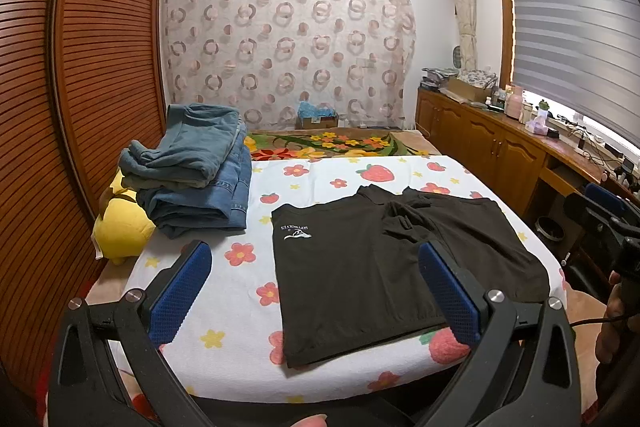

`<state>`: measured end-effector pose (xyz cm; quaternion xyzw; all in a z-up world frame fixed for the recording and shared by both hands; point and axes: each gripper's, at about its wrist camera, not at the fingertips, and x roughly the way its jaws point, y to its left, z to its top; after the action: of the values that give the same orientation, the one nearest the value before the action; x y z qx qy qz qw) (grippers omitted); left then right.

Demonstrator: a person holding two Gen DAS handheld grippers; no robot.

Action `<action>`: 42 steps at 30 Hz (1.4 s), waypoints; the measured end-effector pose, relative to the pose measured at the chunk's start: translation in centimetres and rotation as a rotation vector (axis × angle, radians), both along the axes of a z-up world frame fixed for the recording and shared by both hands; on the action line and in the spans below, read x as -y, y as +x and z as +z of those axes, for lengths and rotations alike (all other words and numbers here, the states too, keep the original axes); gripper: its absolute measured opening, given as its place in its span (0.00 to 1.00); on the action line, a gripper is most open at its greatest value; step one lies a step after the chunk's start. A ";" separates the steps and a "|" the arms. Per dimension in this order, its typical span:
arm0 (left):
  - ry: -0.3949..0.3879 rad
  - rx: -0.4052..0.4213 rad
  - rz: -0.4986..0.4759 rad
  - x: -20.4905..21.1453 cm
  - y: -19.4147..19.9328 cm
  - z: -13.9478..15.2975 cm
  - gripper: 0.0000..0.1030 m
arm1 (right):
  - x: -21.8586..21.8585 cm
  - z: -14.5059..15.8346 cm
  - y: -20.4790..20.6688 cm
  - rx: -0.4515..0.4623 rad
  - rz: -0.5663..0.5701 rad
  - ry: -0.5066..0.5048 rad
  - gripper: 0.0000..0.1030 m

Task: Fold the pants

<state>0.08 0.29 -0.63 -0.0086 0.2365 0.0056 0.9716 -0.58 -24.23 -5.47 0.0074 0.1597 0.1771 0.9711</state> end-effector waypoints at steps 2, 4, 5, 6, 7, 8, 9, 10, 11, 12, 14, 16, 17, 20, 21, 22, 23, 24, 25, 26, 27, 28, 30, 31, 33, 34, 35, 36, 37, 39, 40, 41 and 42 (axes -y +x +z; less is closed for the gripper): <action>-0.001 0.001 0.000 0.0 0.0 0.0 1.00 | 0.0 0.0 0.0 0.001 -0.001 -0.001 1.00; -0.001 0.001 0.001 0.0 0.0 0.1 1.00 | 0.0 0.0 0.0 0.001 -0.001 -0.001 1.00; -0.001 0.001 0.001 0.0 0.0 0.0 1.00 | -0.1 -0.1 0.0 0.001 -0.001 -0.001 1.00; 0.000 0.002 0.001 0.0 0.0 0.0 1.00 | 0.0 -0.1 -0.1 0.001 -0.001 -0.001 1.00; 0.000 0.001 0.001 0.0 0.0 0.0 1.00 | 0.0 -0.1 -0.1 0.000 -0.001 -0.001 1.00; -0.001 0.001 0.001 0.0 0.0 0.0 1.00 | -0.1 -0.1 0.0 0.001 -0.001 -0.001 1.00; -0.001 0.001 0.001 0.1 0.0 0.1 1.00 | -0.1 -0.1 -0.1 0.001 -0.001 -0.001 1.00; -0.001 0.001 0.001 0.0 0.0 0.0 1.00 | -0.1 -0.1 0.0 0.001 -0.002 -0.002 1.00; -0.002 0.002 0.001 0.0 0.0 0.1 1.00 | -0.1 -0.1 0.0 0.001 -0.001 -0.001 1.00; -0.002 0.001 0.001 0.1 0.0 0.1 1.00 | -0.1 -0.1 0.0 0.001 -0.002 -0.001 1.00; -0.002 0.002 0.001 0.0 0.1 0.1 1.00 | -0.1 -0.1 0.0 0.001 0.000 -0.001 1.00; -0.003 0.002 0.001 -0.1 0.2 0.2 1.00 | -0.1 -0.1 0.0 0.001 -0.001 -0.002 1.00; -0.003 0.002 0.001 -0.1 0.2 0.1 1.00 | -0.1 -0.1 0.0 0.001 -0.001 -0.001 1.00; -0.002 0.003 0.001 -0.1 0.2 0.1 1.00 | -0.1 -0.1 -0.1 0.000 -0.001 -0.001 1.00; -0.002 0.003 0.001 -0.1 0.2 0.1 1.00 | -0.1 -0.1 -0.1 0.000 -0.001 -0.002 1.00; -0.002 0.003 0.002 -0.1 0.1 0.2 1.00 | -0.1 -0.1 -0.1 0.001 -0.001 -0.001 1.00; -0.003 0.003 0.002 -0.1 0.1 0.2 1.00 | -0.3 -0.1 0.1 0.001 -0.001 -0.002 1.00; -0.003 0.002 0.002 -0.1 0.1 0.2 1.00 | -0.3 -0.1 0.1 0.001 0.000 -0.001 1.00; -0.003 0.003 0.001 -0.1 0.1 0.2 1.00 | -0.3 -0.1 0.1 0.000 0.000 -0.001 1.00; -0.002 0.004 0.002 -0.1 0.1 0.2 1.00 | -0.3 -0.1 0.1 0.001 0.000 -0.002 1.00; -0.002 0.003 0.003 -0.1 0.1 0.2 1.00 | -0.3 -0.1 0.0 0.001 -0.001 -0.002 1.00; -0.002 0.003 0.002 -0.1 0.1 0.2 1.00 | -0.3 -0.1 0.1 0.000 0.000 -0.001 1.00; -0.003 0.003 0.002 -0.1 0.1 0.2 1.00 | -0.3 -0.1 0.1 0.000 -0.001 -0.001 1.00; -0.003 0.004 0.001 -0.1 0.1 0.2 1.00 | -0.3 -0.1 0.1 0.000 0.000 -0.002 1.00; -0.002 0.004 0.003 -0.1 0.1 0.2 1.00 | -0.3 -0.1 0.1 0.002 0.000 -0.002 1.00; -0.001 0.004 0.002 -0.1 0.1 0.1 1.00 | -0.3 -0.1 0.1 0.001 0.000 -0.001 1.00; -0.003 0.004 0.001 -0.1 0.1 0.2 1.00 | -0.2 -0.1 0.1 0.002 0.000 -0.001 1.00; -0.003 0.004 0.002 -0.1 0.1 0.2 1.00 | -0.2 -0.1 0.1 0.002 0.001 -0.001 1.00; -0.002 0.004 0.002 -0.1 0.1 0.1 1.00 | -0.2 -0.1 0.1 0.002 0.001 -0.001 1.00; -0.003 0.005 0.002 0.0 0.1 0.2 1.00 | -0.2 -0.1 0.1 0.004 0.001 0.000 1.00; -0.003 0.005 0.003 0.0 0.1 0.2 1.00 | -0.2 -0.1 0.1 0.004 0.001 0.000 1.00; -0.003 0.005 0.003 -0.1 0.1 0.2 1.00 | -0.2 -0.1 0.1 0.005 0.001 0.000 1.00; -0.002 0.004 0.002 0.0 0.1 0.2 1.00 | -0.2 -0.1 0.1 0.005 0.002 -0.001 1.00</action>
<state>0.16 0.33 -0.43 -0.0102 0.2343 0.0065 0.9721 -0.52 -23.99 -5.59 0.0066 0.1572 0.1780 0.9714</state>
